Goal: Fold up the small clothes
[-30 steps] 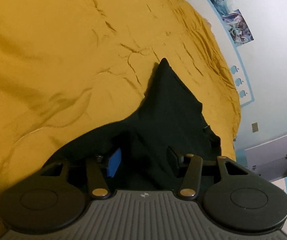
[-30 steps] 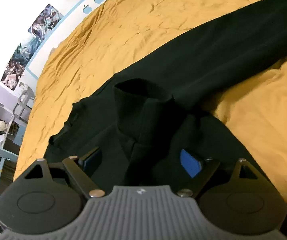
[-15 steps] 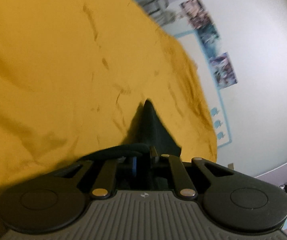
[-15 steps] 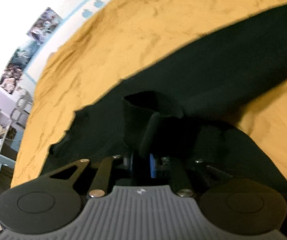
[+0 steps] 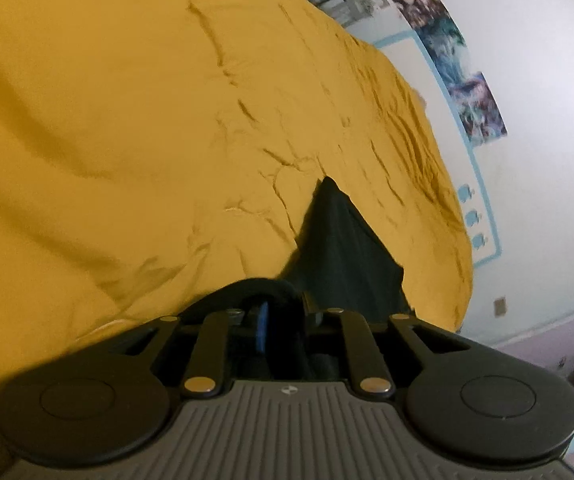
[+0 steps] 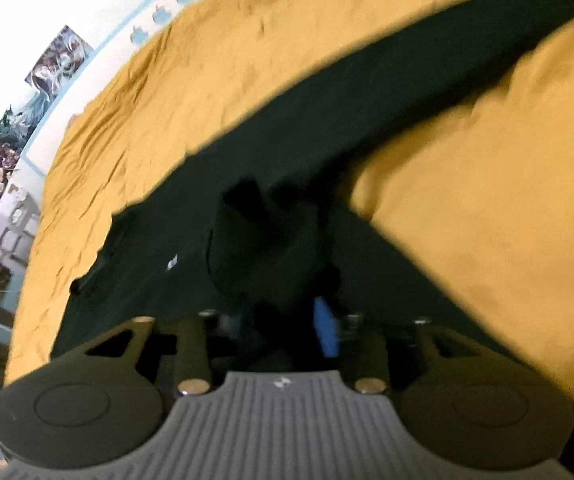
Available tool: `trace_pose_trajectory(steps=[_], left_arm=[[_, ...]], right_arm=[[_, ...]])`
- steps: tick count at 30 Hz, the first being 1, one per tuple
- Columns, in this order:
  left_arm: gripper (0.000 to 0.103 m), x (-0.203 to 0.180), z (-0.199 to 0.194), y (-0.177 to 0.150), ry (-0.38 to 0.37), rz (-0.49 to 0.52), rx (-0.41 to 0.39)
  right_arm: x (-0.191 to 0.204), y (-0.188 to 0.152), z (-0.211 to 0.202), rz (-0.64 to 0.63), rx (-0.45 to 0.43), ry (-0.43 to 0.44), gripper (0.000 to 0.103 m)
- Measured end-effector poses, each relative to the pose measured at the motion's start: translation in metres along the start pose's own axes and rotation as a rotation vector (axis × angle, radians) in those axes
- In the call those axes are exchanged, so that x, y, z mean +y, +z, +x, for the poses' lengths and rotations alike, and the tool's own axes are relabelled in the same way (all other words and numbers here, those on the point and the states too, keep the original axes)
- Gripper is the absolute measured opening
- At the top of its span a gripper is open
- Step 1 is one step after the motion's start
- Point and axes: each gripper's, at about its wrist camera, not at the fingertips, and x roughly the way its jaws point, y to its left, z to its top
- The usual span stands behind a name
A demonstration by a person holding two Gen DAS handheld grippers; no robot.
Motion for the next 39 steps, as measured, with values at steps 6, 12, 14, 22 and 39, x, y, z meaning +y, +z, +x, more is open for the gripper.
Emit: trace_pose_trajectory(steps=[6, 12, 14, 22, 39], left_arm=[[0.023, -0.036, -0.048, -0.011, -0.014, 0.268, -0.005], [0.043, -0.069, -0.029, -0.023, -0.078, 0.386, 0.03], [0.043, -0.067, -0.011, -0.027, -0.048, 0.375, 0.07], [0.043, -0.072, 0.007, -0.05, -0.039, 0.398, 0.157], [0.043, -0.125, 0.016, -0.102, -0.095, 0.564, 0.261]], right_arm=[[0.032, 0.018, -0.019, -0.22, -0.199, 0.041, 0.06], [0.047, 0.031, 0.036, -0.354, -0.145, -0.035, 0.013], [0.045, 0.036, 0.049, -0.328, -0.069, -0.034, 0.0], [0.024, 0.037, 0.049, -0.264, -0.078, -0.156, 0.009], [0.015, 0.014, 0.028, -0.344, 0.023, 0.099, 0.04]])
